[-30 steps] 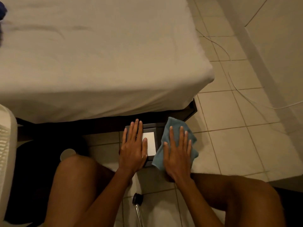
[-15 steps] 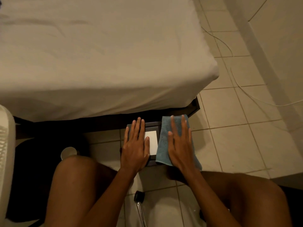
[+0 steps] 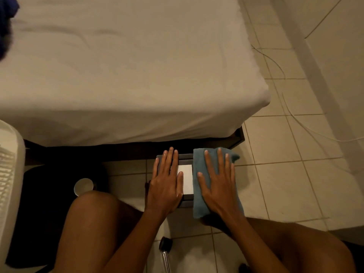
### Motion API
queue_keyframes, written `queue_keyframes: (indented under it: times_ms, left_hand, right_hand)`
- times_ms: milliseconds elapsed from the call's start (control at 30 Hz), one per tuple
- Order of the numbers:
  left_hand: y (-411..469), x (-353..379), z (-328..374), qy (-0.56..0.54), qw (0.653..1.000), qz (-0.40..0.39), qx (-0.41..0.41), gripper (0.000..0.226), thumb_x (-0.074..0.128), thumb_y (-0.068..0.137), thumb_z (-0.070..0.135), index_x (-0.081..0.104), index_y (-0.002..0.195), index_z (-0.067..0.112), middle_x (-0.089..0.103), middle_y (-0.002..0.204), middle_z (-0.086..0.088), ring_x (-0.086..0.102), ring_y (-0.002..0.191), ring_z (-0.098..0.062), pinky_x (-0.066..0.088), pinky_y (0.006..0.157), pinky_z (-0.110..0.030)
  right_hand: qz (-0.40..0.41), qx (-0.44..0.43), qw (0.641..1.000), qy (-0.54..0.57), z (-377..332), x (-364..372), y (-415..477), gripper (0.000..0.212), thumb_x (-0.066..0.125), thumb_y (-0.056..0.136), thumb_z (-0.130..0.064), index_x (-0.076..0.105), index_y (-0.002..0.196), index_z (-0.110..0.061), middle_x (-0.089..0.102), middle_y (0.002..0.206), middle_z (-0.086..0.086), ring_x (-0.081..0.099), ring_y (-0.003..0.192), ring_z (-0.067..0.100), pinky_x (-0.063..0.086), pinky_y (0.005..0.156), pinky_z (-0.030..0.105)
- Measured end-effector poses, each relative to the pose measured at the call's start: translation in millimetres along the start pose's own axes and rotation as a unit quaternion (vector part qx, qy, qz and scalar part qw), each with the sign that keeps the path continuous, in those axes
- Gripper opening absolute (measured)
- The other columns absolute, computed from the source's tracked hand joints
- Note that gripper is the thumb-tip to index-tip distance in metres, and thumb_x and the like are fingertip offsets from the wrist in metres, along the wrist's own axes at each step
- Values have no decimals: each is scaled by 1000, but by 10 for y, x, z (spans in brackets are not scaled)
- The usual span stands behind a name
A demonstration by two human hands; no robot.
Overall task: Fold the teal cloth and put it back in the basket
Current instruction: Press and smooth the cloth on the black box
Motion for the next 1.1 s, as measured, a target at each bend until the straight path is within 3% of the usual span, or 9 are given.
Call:
queue_keyframes:
  times_ms: [133,233,300,400,433,567,733,900,1100]
  left_hand:
    - [0,3,-6,1,1000,1,4,62,29,104,33,7,157,12,1,166,-5,-4,154,-16,6,125,-41]
    - [-19,-1,2,4,1000,-4,4,62,27,104,34,6,157,12,0,166,-5,-4,154,-16,7,125,-42]
    - [-6,1,7,3,1000,-6,4,62,27,103,35,6,157,12,0,166,-5,-4,154,-16,7,125,-41]
    - [7,5,1,6,1000,-4,-1,62,25,103,36,5,157,13,-1,166,-4,-5,153,-15,5,125,-40]
    - [5,4,0,7,1000,-6,-1,62,25,103,36,5,157,13,-1,166,-4,-5,153,-15,4,125,-40]
    - [-4,3,8,5,1000,-7,2,62,22,103,37,3,157,13,-3,166,-4,-6,153,-15,4,125,-40]
    - [11,23,1,8,1000,-9,-3,63,18,103,39,1,157,13,-3,166,-4,-6,153,-15,5,125,-41]
    - [-2,20,8,6,1000,-7,5,63,23,103,37,4,157,12,-2,166,-5,-5,154,-16,9,124,-43]
    - [30,32,-10,19,1000,0,6,63,26,103,36,7,157,11,2,166,-5,-2,154,-17,10,124,-43]
  right_hand:
    - [24,93,995,22,-111,-37,223,69,29,100,-58,-2,158,-37,-5,168,5,-9,154,28,7,124,55]
    - [2,6,1000,1,-162,-1,-152,69,28,100,-58,-2,158,-34,-11,167,3,-11,154,26,1,124,51]
    - [-4,-13,1000,2,2,-30,-95,68,23,99,-61,2,158,-37,-8,168,3,-9,154,25,6,124,53]
    - [9,107,994,35,48,-90,267,66,23,98,-62,-3,156,-42,-7,168,3,-7,154,26,12,123,55]
    - [10,113,993,35,-15,-88,248,67,25,99,-60,-4,156,-42,-8,168,3,-8,154,27,10,124,54]
    - [-13,-12,1000,17,-34,-55,-215,66,26,100,-58,0,158,-39,-11,167,-2,-13,154,19,3,124,52]
    - [9,91,996,23,41,-77,194,67,21,98,-61,-6,156,-41,-10,167,0,-10,154,24,8,124,54]
    - [-22,-20,1000,5,-54,22,-254,66,22,100,-58,-3,157,-38,-13,167,-3,-9,154,20,-3,124,47]
    - [11,53,998,-13,-185,-42,211,64,10,99,-60,-1,158,-37,-7,168,1,-12,154,25,1,124,53]
Point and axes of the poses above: each hand's wrist, its own y-axis towards the middle knuckle, its own x-axis out of the palm, z = x × y, the point moved 3 cm from there along y, towards the middle knuckle
